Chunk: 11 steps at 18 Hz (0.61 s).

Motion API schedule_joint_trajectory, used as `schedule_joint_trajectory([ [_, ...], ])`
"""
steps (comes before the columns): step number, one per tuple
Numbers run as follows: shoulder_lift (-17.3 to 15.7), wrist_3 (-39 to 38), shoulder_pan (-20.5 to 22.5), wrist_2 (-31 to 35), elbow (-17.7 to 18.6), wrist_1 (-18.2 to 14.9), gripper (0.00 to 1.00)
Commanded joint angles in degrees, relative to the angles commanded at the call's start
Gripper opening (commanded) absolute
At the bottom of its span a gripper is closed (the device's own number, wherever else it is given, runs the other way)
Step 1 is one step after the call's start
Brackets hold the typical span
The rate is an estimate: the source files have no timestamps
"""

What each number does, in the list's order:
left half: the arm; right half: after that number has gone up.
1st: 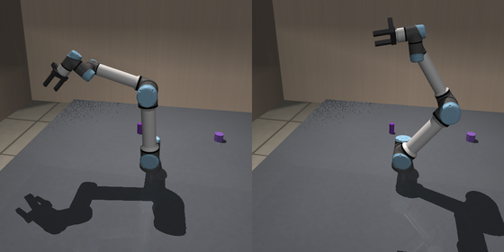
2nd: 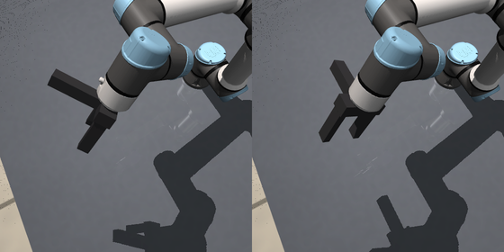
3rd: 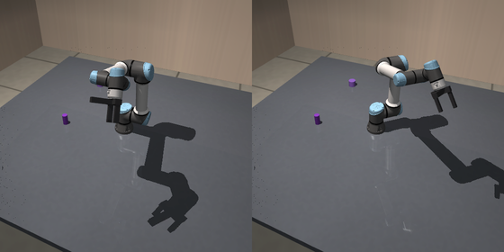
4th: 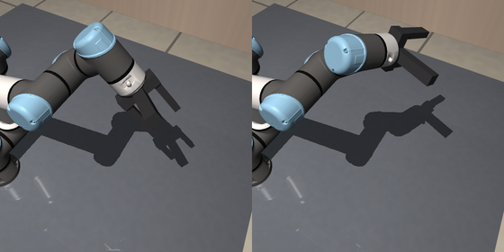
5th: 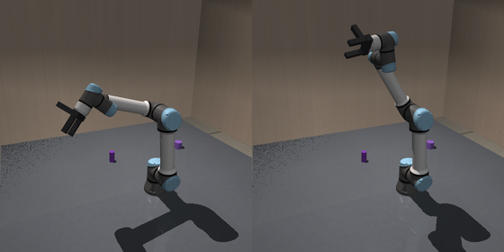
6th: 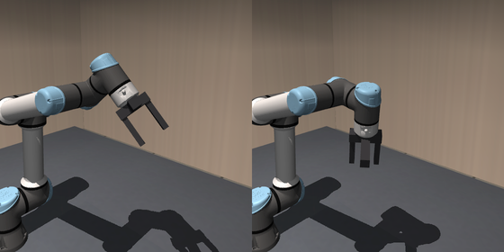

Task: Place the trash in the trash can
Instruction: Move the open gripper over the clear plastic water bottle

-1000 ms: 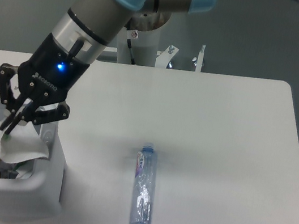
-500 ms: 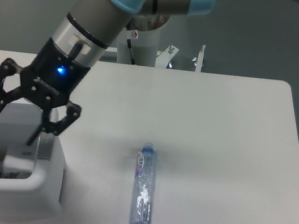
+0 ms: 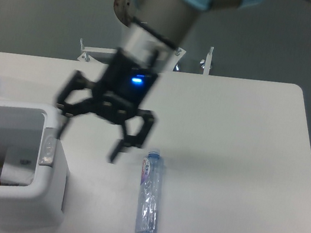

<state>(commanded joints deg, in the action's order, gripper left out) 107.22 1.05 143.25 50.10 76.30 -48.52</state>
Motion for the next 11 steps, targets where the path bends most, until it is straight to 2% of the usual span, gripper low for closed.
schedule_joint_trajectory([
  [4,1.1,1.5,3.3,0.1,-0.4,0.0,1.00],
  [6,1.7,4.6,4.5,0.5,-0.4,0.0,1.00],
  [11,2.5,14.8,4.4,11.4,1.0,0.0,1.00],
])
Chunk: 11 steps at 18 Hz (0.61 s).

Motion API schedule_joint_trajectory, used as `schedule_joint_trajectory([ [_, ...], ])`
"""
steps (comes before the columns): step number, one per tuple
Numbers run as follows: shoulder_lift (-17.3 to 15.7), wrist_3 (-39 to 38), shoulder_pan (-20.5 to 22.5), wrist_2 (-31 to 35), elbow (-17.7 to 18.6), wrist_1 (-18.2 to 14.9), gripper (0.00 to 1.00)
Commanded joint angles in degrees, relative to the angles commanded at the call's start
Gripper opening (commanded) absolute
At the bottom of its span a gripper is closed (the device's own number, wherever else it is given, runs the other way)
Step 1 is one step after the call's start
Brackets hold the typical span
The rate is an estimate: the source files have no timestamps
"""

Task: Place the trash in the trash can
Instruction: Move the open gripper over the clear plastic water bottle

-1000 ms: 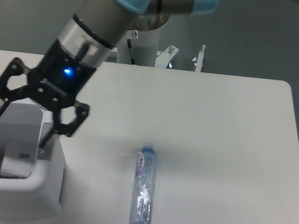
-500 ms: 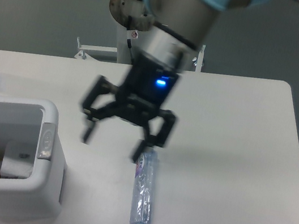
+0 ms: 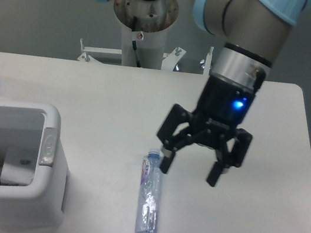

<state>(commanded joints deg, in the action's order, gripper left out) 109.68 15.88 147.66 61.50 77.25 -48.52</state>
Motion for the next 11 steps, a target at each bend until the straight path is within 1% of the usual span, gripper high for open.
schedule_joint_trajectory([
  [4,2.0,7.0,-0.5,6.3,0.4,0.0,1.00],
  [7,3.9,10.2,-1.2,7.5,0.3,0.0,1.00],
  [11,6.1,13.9,-2.9,11.8,0.3,-0.1,1.00],
])
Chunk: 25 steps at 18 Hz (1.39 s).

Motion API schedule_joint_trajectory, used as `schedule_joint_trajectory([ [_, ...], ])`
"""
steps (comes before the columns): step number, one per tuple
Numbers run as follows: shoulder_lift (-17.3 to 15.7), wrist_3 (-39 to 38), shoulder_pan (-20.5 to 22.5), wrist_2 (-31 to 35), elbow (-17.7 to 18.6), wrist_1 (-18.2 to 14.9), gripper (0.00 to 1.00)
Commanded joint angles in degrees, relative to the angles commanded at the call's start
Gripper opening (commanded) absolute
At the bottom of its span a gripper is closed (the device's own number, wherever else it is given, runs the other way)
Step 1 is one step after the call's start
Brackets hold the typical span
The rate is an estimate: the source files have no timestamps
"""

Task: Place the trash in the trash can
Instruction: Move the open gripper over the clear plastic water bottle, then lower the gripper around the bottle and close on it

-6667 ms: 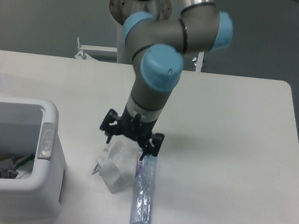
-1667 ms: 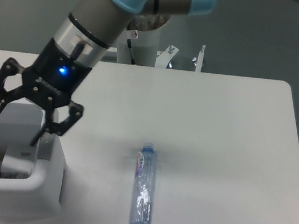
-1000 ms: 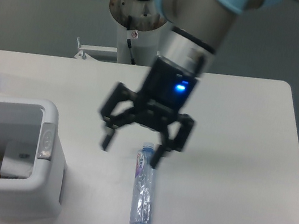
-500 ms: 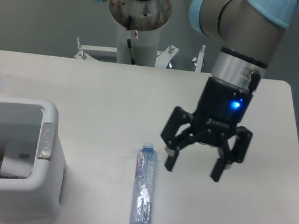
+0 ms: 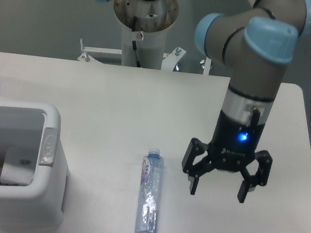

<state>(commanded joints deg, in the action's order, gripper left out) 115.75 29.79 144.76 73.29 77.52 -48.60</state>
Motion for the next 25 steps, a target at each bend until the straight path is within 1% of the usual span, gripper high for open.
schedule_joint_trajectory([
  [2,1.3,-0.1,-0.2,0.1,-0.3,0.0,1.00],
  [8,5.4,-1.1,-3.4,0.3,0.4,-0.2,1.00],
  [13,6.7,-1.0,-4.5,0.8,3.4,0.0,1.00],
  [17,8.4,-1.4,-5.7,1.8,3.6,-0.1,1.00],
  [20,9.1,-4.3,-7.0,2.2,3.5,-0.1,1.00],
  [25,11.3,-6.3,-7.5,2.3,3.3,0.1,1.00],
])
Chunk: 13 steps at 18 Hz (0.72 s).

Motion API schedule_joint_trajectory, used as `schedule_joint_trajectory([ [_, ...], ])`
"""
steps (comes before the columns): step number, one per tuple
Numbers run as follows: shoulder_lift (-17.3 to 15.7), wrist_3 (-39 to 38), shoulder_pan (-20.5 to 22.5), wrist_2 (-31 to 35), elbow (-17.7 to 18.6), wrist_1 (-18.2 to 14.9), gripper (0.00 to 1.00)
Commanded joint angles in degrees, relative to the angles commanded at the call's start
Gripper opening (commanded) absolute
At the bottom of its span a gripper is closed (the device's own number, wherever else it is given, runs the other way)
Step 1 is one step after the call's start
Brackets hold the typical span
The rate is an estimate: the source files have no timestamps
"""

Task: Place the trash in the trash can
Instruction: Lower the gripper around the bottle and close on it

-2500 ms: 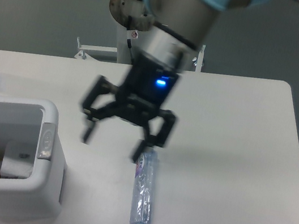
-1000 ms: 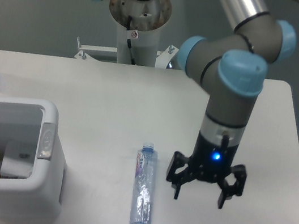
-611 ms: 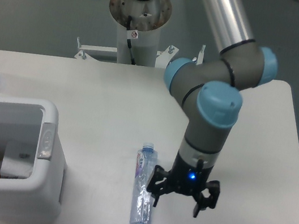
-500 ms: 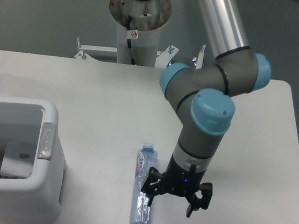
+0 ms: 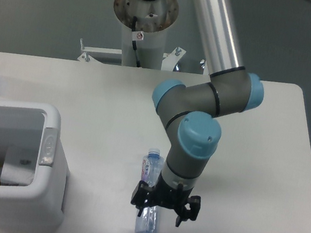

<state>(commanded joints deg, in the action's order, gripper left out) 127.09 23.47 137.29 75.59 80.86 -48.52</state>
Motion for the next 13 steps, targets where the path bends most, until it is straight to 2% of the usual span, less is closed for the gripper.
schedule_joint_trajectory([
  [13,4.0,-1.1,-2.5,4.4,-0.5,0.3,1.00],
])
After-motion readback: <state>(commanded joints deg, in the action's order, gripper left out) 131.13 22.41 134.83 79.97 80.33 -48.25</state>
